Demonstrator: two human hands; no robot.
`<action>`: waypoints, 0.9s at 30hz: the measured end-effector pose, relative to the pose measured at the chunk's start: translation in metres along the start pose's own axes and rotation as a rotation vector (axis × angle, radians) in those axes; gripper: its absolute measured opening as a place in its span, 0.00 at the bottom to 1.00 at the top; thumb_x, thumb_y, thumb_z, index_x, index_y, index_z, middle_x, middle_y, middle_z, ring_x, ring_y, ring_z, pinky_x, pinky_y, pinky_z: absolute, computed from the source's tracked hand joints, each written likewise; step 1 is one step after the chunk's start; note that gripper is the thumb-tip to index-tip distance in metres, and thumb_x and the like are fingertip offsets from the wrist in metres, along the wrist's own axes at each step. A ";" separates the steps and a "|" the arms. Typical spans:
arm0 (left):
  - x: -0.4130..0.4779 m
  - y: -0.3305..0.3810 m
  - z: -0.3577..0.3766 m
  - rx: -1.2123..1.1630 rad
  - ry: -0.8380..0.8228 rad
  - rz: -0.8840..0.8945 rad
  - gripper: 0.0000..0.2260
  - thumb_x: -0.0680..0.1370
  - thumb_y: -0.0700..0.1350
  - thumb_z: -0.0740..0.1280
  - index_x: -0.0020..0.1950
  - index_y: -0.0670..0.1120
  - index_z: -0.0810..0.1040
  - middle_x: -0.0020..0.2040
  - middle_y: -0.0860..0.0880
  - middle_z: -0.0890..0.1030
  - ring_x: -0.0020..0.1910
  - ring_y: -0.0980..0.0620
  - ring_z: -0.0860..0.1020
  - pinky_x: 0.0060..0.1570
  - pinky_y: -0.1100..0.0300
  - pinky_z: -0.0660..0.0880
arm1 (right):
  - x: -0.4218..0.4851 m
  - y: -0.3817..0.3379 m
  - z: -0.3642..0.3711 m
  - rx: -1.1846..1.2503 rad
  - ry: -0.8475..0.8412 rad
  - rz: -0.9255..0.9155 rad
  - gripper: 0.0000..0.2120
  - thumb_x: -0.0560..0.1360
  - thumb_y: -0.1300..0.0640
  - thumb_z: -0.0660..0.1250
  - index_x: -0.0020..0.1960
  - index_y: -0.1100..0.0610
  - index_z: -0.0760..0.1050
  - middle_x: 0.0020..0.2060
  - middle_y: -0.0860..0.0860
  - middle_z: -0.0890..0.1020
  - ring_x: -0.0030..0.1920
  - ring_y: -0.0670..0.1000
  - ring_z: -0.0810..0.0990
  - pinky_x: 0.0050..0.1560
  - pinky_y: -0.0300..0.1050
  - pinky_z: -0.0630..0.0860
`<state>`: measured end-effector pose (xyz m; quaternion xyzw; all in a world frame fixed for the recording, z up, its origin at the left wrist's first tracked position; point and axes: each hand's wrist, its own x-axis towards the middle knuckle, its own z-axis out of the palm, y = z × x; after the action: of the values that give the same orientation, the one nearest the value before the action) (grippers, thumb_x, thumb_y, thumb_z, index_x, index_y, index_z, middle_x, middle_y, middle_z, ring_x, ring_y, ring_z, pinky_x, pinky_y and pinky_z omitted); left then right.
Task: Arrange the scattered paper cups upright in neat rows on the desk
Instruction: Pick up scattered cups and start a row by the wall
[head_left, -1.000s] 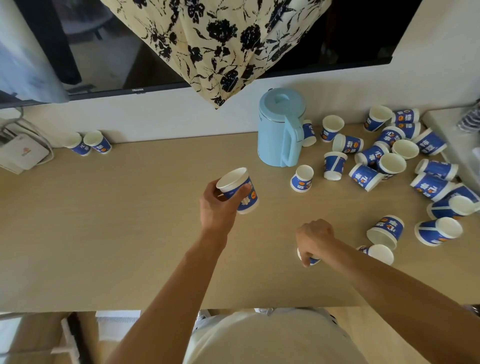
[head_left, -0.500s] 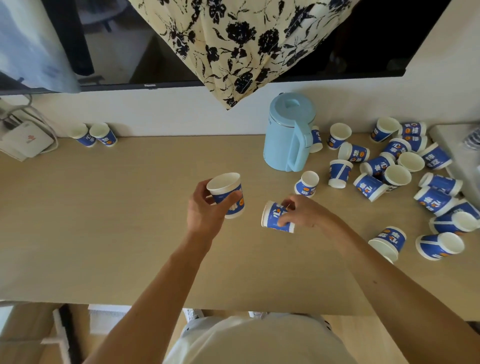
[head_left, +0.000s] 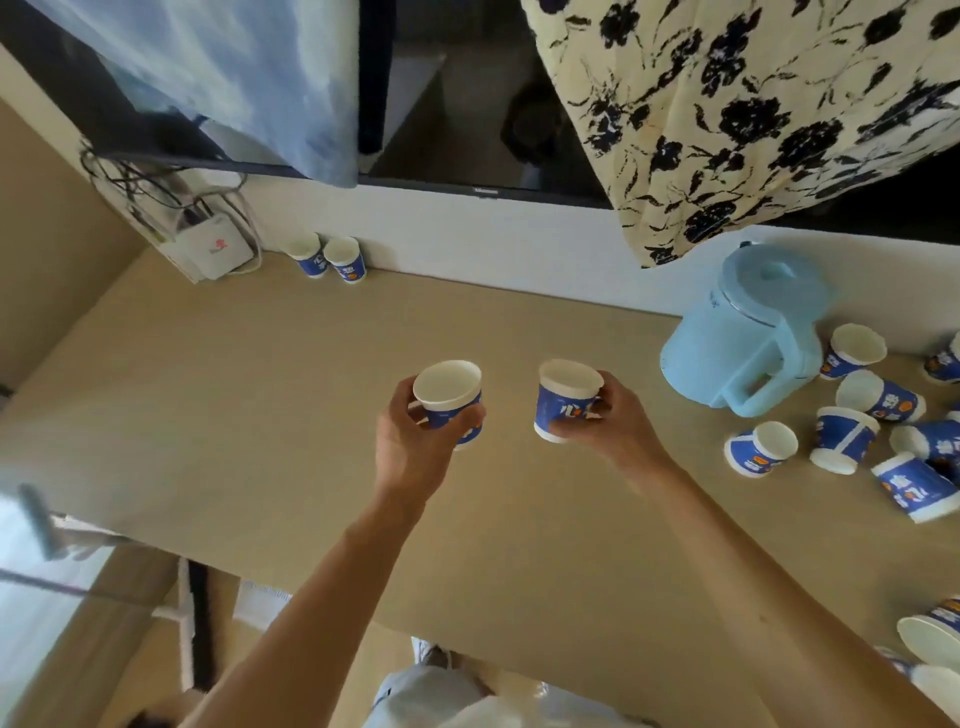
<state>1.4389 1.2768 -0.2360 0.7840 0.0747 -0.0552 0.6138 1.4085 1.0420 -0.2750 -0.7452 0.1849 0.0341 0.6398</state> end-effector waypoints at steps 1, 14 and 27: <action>0.011 -0.003 -0.012 -0.005 0.018 -0.003 0.24 0.68 0.43 0.82 0.61 0.51 0.78 0.52 0.56 0.84 0.49 0.59 0.83 0.45 0.62 0.80 | 0.009 -0.005 0.015 0.009 -0.003 -0.009 0.29 0.57 0.52 0.80 0.58 0.46 0.78 0.48 0.42 0.86 0.44 0.39 0.83 0.41 0.34 0.78; 0.139 -0.055 -0.108 -0.068 0.074 0.012 0.24 0.64 0.52 0.79 0.59 0.57 0.78 0.52 0.59 0.85 0.52 0.56 0.84 0.49 0.59 0.81 | 0.133 -0.032 0.173 0.002 -0.030 -0.011 0.29 0.58 0.53 0.79 0.56 0.44 0.75 0.50 0.42 0.85 0.46 0.39 0.84 0.42 0.34 0.78; 0.265 -0.131 -0.125 -0.041 -0.011 0.156 0.24 0.66 0.52 0.79 0.59 0.63 0.77 0.54 0.61 0.84 0.52 0.59 0.83 0.49 0.70 0.77 | 0.288 0.011 0.281 -0.054 0.064 -0.220 0.27 0.65 0.64 0.81 0.56 0.44 0.73 0.49 0.42 0.84 0.46 0.41 0.84 0.43 0.34 0.79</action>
<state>1.6746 1.4420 -0.3781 0.7744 0.0110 -0.0102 0.6326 1.7250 1.2458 -0.4186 -0.7786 0.1212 -0.0552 0.6133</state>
